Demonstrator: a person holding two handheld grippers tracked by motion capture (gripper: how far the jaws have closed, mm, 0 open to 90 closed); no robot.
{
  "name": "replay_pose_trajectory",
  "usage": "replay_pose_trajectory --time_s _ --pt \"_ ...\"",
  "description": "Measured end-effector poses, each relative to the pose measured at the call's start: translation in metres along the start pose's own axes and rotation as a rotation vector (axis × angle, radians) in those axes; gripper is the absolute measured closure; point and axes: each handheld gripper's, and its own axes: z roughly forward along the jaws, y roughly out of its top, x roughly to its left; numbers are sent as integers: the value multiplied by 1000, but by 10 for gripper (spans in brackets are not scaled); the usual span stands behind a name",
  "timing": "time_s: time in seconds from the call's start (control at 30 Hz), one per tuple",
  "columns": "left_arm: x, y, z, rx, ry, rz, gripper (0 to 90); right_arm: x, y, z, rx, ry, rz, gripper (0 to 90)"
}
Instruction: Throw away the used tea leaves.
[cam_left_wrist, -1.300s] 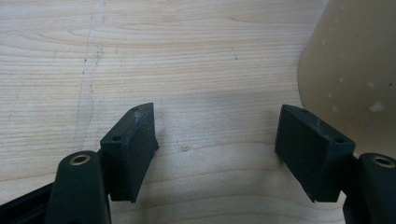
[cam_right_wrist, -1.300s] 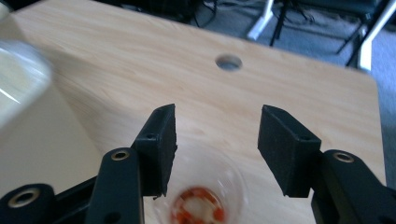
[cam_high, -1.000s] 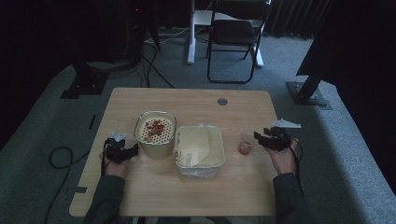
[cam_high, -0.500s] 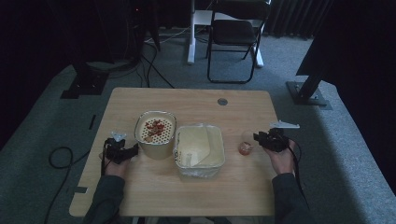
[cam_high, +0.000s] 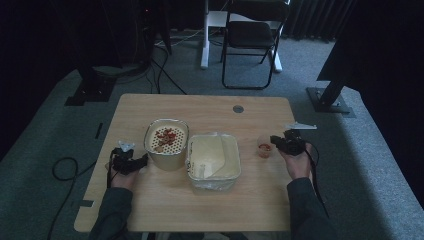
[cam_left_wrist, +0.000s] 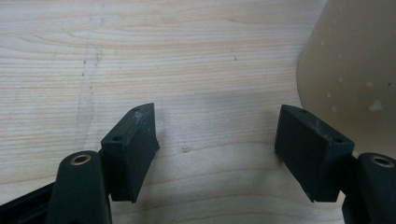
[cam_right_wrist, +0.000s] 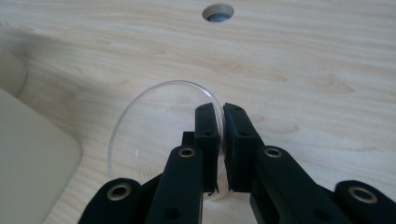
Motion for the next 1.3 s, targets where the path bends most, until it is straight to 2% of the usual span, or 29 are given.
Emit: replay_pose_trajectory --time_s 0.1,0.23,0.3,0.33,0.37,0.53,0.57,0.63,0.67,0.7,0.73,0.77,0.8,0.83,0.87,0.93,1.0,1.03,1.07,1.17,1.2,1.23,1.3 --pt "0 0 -1 -8 6 1 299 1 4 0 -7 -1 3 855" --pt "0 5 -6 -36 -3 3 299 5 20 -3 -34 8 5 857" --pt "1 14 -13 -69 6 4 298 7 29 -5 -43 9 -1 857" --pt "1 14 -13 -69 6 4 298 8 33 -6 -45 8 -6 857" --pt "2 19 -18 -98 2 -1 298 9 38 -6 -50 8 -10 858" --pt "6 33 -32 -136 4 18 296 16 61 -9 -74 21 -15 858" --pt "6 33 -32 -136 4 18 296 16 61 -9 -74 21 -15 858" --pt "10 44 -41 -177 14 14 296 23 79 -11 -90 23 -34 858" --pt "10 44 -41 -177 14 14 296 23 79 -11 -90 23 -34 858" --pt "13 53 -47 -201 7 12 296 29 90 -13 -98 24 -54 859" --pt "13 53 -47 -201 7 12 295 29 90 -13 -98 24 -54 859" --pt "14 61 -51 -221 -10 10 292 35 102 -13 -105 37 -62 859" --pt "14 61 -51 -221 -10 10 284 38 107 -13 -110 45 -63 859" --pt "12 69 -55 -241 -37 15 281 40 113 -13 -111 55 -63 859" --pt "12 69 -55 -241 -37 15 275 40 113 -13 -111 55 -63 859" --pt "6 82 -60 -271 -71 41 268 49 128 -10 -113 81 -59 860" --pt "4 86 -61 -278 -79 52 268 52 133 -9 -112 89 -60 860" --pt "1 90 -62 -286 -90 62 268 56 137 -7 -113 98 -61 860" --pt "-5 97 -64 -304 -118 85 268 64 146 -4 -107 118 -61 861" --pt "-11 104 -64 -323 -136 109 260 72 154 0 -103 136 -63 861" --pt "-18 110 -64 -334 -142 133 256 80 162 4 -95 156 -62 861" --pt "-18 110 -64 -334 -142 133 241 80 162 4 -95 156 -62 861" --pt "-30 117 -64 -358 -173 175 230 94 172 11 -82 186 -66 862"
